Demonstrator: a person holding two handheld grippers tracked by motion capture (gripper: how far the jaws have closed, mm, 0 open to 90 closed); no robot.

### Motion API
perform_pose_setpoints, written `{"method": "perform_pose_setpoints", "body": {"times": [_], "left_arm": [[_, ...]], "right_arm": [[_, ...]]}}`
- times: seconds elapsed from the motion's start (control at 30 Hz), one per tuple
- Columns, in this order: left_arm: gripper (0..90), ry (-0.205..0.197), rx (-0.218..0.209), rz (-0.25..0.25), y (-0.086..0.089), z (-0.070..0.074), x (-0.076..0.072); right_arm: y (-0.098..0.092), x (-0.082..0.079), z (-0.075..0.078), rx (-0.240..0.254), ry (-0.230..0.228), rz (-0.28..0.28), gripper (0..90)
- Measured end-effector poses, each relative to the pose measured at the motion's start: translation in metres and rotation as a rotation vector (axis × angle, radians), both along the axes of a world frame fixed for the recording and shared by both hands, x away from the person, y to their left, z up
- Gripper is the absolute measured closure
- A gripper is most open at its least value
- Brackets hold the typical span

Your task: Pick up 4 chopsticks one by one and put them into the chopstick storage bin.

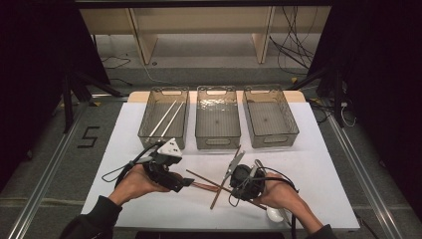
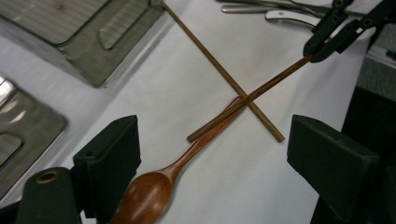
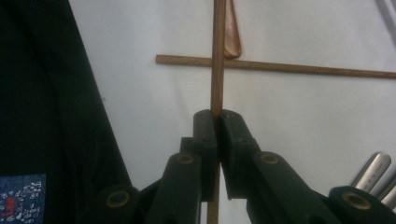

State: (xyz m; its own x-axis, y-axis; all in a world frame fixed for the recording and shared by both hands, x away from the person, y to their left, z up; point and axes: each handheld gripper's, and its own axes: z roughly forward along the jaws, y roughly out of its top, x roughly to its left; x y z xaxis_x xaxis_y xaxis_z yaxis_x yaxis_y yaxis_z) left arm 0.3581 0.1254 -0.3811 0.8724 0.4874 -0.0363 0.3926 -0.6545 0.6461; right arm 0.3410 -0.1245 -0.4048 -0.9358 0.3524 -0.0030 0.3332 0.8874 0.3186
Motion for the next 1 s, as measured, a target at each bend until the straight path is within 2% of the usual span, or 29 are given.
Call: {"method": "perform_pose_setpoints", "body": {"times": [0.07, 0.23, 0.5, 0.63, 0.67, 0.7, 0.77, 0.87, 1.0], "left_arm": [[16.6, 0.005, 0.026, -0.045, -0.006, -0.001, 0.000], [17.2, 0.008, 0.069, -0.106, -0.019, -0.006, -0.003], [27.4, 0.028, 0.139, -0.201, -0.033, -0.014, -0.005], [34.8, 0.036, 0.162, -0.215, -0.036, -0.016, -0.007], [36.5, 0.041, 0.168, -0.222, -0.037, -0.017, -0.007], [38.4, 0.041, 0.174, -0.223, -0.038, -0.017, -0.008], [42.7, 0.044, 0.175, -0.232, -0.038, -0.018, -0.009], [49.0, 0.042, 0.181, -0.241, -0.039, -0.019, -0.010], [58.2, 0.046, 0.187, -0.260, -0.039, -0.019, -0.011]], "right_arm": [[0.002, -0.002, 0.001, -0.001, 0.001, 0.010, 86.0], [0.005, -0.004, 0.001, -0.004, -0.016, 0.053, 86.0], [0.009, -0.010, 0.002, -0.014, -0.015, 0.098, 85.9], [0.011, -0.012, 0.003, -0.008, -0.019, 0.108, 85.9], [0.010, -0.012, 0.003, -0.016, -0.022, 0.129, 85.9], [0.011, -0.013, 0.003, -0.007, -0.020, 0.115, 85.9], [0.011, -0.014, 0.004, -0.006, -0.018, 0.120, 85.9], [0.011, -0.014, 0.004, -0.011, -0.029, 0.156, 85.9], [0.012, -0.016, 0.003, -0.008, -0.030, 0.164, 85.9]]}}
